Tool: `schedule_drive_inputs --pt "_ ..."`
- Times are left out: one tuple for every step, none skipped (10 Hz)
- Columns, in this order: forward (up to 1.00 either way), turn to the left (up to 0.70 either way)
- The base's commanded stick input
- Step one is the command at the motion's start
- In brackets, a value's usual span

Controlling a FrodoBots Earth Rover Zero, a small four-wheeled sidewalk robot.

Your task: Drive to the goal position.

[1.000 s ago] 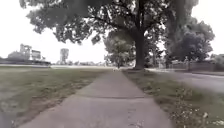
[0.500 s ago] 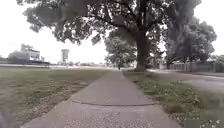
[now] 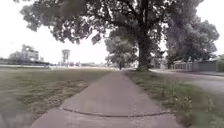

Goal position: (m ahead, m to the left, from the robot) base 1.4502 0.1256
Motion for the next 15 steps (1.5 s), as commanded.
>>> schedule_drive_inputs --pt "0.70 0.00" --pt "0.70 0.00" --pt "0.70 0.00" --pt "0.70 0.00" --pt "0.70 0.00" --pt "0.70 0.00" --pt "0.70 0.00" --pt "0.70 0.00" --pt "0.70 0.00" --pt "0.70 0.00" --pt "0.70 0.00" --pt "0.70 0.00" --pt "0.70 0.00" --pt "0.70 0.00" --pt "0.70 0.00"
